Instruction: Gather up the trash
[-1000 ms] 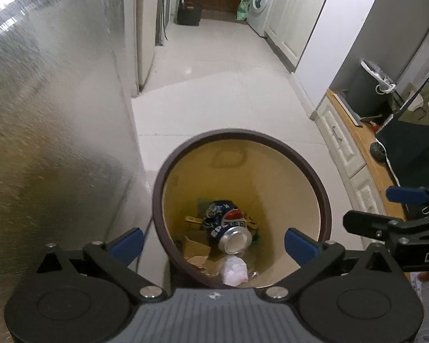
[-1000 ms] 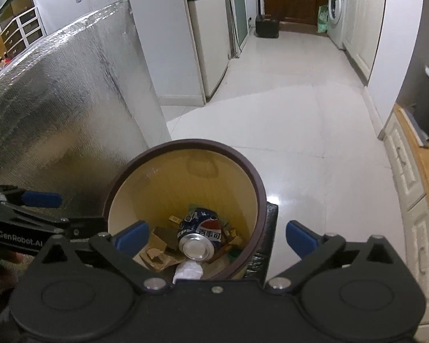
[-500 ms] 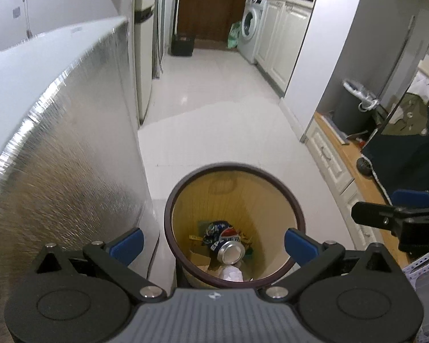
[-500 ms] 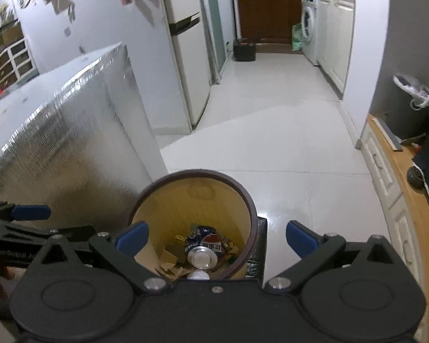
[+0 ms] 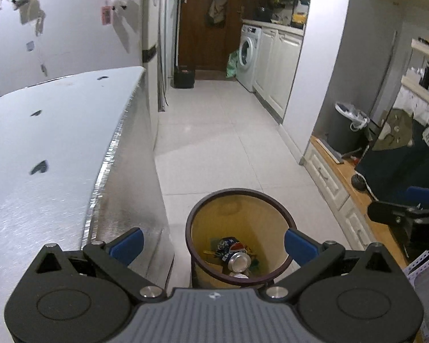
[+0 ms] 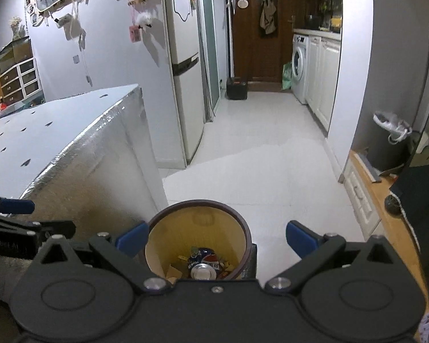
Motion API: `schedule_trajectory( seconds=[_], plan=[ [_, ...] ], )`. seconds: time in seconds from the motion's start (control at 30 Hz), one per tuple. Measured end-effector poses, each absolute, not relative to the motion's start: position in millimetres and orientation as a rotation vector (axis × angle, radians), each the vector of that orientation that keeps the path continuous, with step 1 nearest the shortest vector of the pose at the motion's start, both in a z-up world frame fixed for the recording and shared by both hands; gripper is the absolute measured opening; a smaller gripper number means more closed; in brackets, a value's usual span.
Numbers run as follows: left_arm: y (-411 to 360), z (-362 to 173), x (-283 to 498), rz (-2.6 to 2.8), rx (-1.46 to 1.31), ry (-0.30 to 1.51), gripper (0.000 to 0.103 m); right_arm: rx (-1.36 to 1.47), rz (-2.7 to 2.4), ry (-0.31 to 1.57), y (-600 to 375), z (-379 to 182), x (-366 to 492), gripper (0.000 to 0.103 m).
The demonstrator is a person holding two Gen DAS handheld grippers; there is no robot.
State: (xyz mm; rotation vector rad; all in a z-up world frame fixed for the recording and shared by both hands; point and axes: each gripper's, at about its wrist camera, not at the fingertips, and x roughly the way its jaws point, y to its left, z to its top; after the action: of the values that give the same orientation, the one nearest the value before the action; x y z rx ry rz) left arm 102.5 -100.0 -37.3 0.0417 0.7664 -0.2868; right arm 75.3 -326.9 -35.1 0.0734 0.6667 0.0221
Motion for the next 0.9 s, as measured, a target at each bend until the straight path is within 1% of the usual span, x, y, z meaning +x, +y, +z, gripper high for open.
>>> schedule_trajectory(
  seconds=[0.23, 0.47, 0.9],
  plan=[
    [-79, -21, 81, -0.265, -0.001, 0.772, 0.103, 0.059, -0.004, 0.633, -311, -20, 50, 0.103],
    [-64, -9, 59, -0.257, 0.01, 0.731, 0.103, 0.071, -0.023, 0.637, -299, -17, 32, 0.103],
    [-58, -23, 28, -0.235, 0.031, 0.731, 0.103, 0.057, -0.088, 0.626, -278, -24, 0, 0.103]
  ],
)
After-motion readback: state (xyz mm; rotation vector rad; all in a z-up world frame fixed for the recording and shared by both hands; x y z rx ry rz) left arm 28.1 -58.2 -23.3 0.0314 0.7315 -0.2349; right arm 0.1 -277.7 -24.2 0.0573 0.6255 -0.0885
